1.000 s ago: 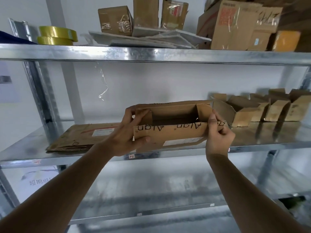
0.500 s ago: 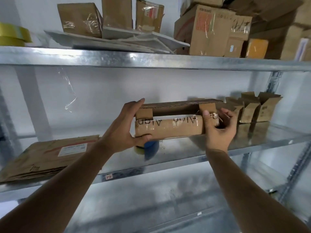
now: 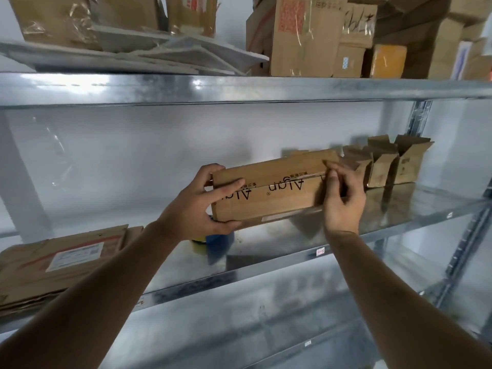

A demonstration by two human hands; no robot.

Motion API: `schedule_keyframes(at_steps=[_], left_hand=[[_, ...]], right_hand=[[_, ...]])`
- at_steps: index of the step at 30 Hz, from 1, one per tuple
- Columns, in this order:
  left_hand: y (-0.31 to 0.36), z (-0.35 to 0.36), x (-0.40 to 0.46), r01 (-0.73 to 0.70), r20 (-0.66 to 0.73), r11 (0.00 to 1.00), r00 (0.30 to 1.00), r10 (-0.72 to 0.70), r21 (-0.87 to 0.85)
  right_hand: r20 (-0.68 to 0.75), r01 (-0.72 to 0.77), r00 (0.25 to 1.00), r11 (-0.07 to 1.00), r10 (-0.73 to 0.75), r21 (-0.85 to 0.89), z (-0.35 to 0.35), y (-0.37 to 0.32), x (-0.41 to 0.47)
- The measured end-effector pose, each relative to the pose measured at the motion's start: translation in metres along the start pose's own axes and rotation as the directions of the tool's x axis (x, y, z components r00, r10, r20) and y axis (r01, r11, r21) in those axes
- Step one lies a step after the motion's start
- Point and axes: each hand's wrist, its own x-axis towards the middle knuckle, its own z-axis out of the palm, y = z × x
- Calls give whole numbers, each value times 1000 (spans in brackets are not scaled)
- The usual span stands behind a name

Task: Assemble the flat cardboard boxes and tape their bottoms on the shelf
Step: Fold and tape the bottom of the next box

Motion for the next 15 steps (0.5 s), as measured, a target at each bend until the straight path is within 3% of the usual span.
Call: schedule_keyframes(at_steps=[4, 7, 9, 15], left_hand=[[9, 21, 21, 37, -21, 999, 999, -36, 7], [22, 39, 38, 107, -21, 994, 994, -106, 34], [32, 52, 50, 129, -32, 991, 991, -128, 35], [56, 87, 78, 289, -25, 949, 955, -294, -126]], right_hand=[[6, -58, 998, 997, 58, 58, -12, 16, 20], [58, -68, 996, 998, 67, 8, -27, 29, 40], [98, -150, 984, 989, 150, -2, -37, 41, 58], [204, -351, 920, 935, 333, 58, -62, 52, 93]])
